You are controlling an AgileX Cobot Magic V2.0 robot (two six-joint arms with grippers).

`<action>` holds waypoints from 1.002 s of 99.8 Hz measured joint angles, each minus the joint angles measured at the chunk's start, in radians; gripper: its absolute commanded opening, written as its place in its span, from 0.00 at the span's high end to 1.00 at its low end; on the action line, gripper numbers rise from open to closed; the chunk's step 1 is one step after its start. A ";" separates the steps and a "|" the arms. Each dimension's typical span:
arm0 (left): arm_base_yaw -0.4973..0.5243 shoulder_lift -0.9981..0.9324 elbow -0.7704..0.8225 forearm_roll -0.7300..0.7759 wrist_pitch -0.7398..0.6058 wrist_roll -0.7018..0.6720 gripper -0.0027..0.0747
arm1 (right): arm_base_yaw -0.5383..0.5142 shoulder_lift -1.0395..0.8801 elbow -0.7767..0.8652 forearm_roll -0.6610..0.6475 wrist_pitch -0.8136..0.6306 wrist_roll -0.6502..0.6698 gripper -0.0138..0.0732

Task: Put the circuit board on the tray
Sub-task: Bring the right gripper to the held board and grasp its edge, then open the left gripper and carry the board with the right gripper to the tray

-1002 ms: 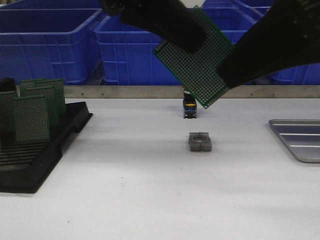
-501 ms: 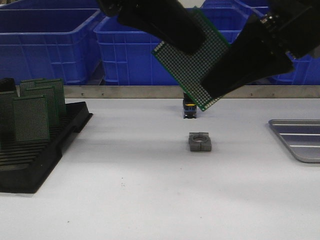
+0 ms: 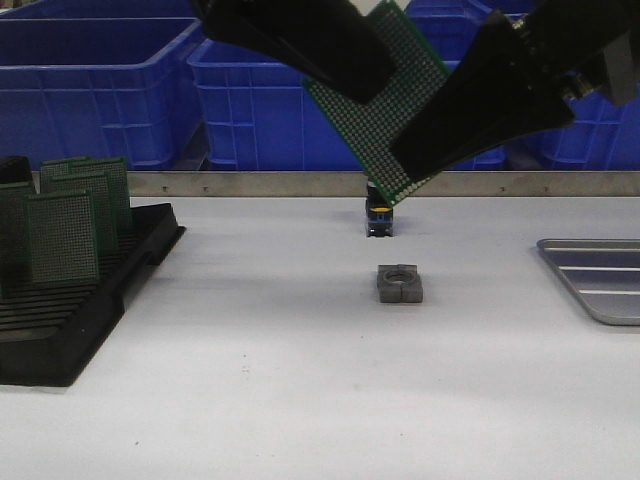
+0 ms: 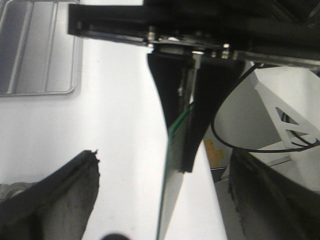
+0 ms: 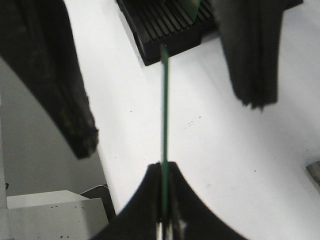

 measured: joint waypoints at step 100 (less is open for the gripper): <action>0.118 0.000 -0.044 0.012 0.000 0.000 0.26 | -0.560 0.440 -0.130 -0.006 -0.122 0.312 0.92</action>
